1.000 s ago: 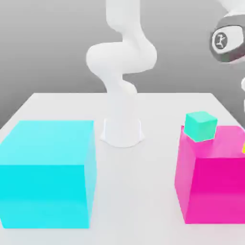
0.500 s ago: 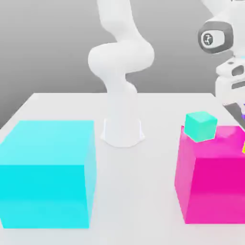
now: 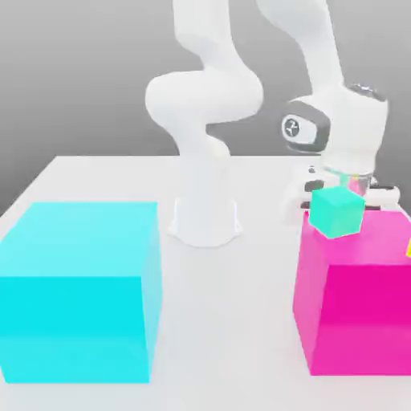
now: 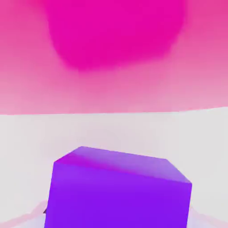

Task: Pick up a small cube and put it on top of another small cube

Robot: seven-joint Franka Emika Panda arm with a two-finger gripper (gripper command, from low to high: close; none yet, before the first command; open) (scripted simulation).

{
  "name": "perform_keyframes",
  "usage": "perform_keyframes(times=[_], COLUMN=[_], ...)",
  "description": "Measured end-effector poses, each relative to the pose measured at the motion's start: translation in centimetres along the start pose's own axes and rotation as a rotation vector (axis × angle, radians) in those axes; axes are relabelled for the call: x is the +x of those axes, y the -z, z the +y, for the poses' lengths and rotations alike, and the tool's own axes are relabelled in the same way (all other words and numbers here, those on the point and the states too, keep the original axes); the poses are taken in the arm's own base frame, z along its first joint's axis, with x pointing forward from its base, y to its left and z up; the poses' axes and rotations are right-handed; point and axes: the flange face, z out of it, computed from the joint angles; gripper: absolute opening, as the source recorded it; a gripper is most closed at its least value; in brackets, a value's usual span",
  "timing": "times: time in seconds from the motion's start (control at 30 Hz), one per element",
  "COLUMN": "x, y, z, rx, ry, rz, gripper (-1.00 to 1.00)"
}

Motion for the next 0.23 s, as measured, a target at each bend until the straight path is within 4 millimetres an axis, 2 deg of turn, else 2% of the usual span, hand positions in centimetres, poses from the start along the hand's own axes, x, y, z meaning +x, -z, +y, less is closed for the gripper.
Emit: perform_keyframes(times=[0.2, 0.23], x=[-0.8, -1.0], y=[-2.1, -2.3], z=[0.2, 0.2], rx=[0.022, 0.026], ry=[0.007, 0.007], rz=[-0.046, -0.056], gripper=[-1.00, 1.00])
